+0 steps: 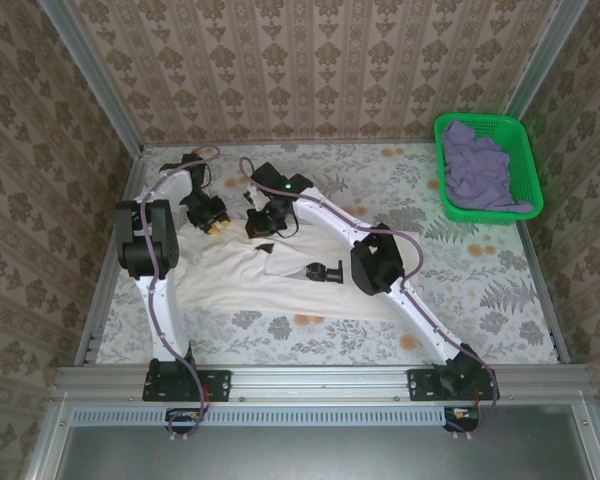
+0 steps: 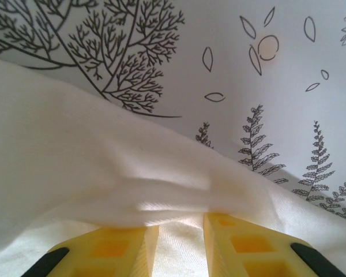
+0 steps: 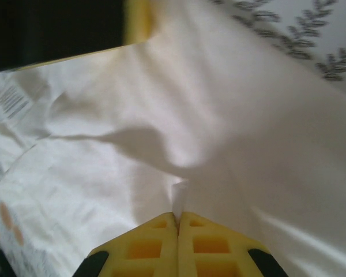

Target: Fold and stack the t-shirts

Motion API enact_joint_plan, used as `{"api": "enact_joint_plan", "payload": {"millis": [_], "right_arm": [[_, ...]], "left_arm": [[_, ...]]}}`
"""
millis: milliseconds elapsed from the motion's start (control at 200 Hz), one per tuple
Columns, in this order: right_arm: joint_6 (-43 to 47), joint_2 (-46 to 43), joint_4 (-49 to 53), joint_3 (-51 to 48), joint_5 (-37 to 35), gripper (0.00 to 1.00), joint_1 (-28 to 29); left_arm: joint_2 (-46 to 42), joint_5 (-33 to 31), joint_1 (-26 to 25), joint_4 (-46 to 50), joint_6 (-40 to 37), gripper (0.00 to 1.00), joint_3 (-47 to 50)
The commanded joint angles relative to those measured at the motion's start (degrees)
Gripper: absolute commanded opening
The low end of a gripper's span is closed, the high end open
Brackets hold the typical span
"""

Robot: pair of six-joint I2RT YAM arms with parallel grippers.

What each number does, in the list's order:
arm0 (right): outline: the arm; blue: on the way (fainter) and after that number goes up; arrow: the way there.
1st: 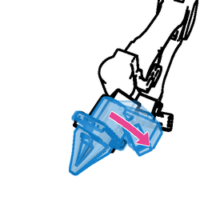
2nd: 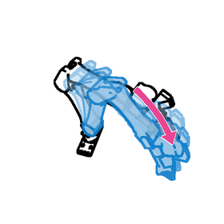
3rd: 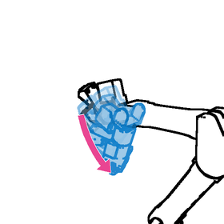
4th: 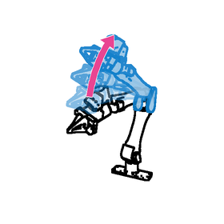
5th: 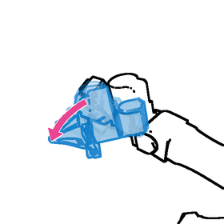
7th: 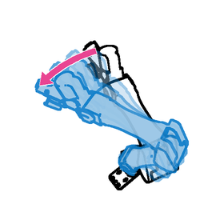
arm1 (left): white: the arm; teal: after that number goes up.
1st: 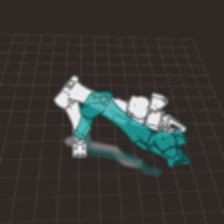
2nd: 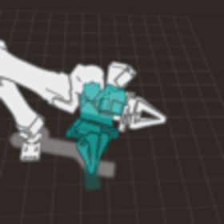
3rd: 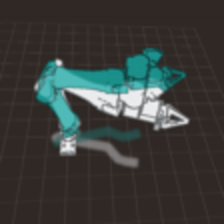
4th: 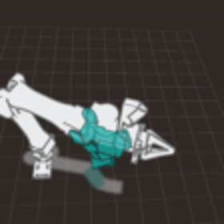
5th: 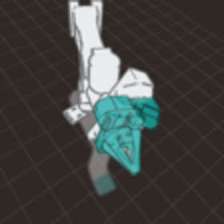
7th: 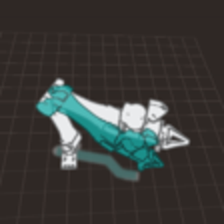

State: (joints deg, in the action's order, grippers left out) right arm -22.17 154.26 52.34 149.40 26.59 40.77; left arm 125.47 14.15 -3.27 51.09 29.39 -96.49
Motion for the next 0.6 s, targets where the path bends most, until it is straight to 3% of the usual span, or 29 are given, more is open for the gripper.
{"api": "enact_joint_plan", "payload": {"millis": [0, 185, 410, 540, 595], "right_arm": [[4.4, -5.5, 2.8, -1.7, 2.2, 0.02, 0.7], [7.4, -9.6, 3.5, -7.6, 2.8, 0.02, 1.6], [9.3, -16.9, -1.4, -24.2, 1.9, 0.06, 1.8], [11.5, -20.0, -4.5, -31.9, 0.2, 0.11, 2.0], [12.0, -21.2, -6.0, -35.1, -0.4, 0.17, 2.0]], "left_arm": [[3.8, -2.6, 0.3, -0.9, -2.0, 0.29, -0.5], [3.7, -3.1, 0.8, -0.8, -2.3, 0.29, -0.5], [3.4, -3.0, 0.8, -0.9, -2.5, 0.29, -0.1], [3.2, -3.0, 0.7, -0.9, -2.8, 0.29, -0.1], [3.3, -3.0, 0.8, -0.9, -2.8, 0.29, -0.3]]}}
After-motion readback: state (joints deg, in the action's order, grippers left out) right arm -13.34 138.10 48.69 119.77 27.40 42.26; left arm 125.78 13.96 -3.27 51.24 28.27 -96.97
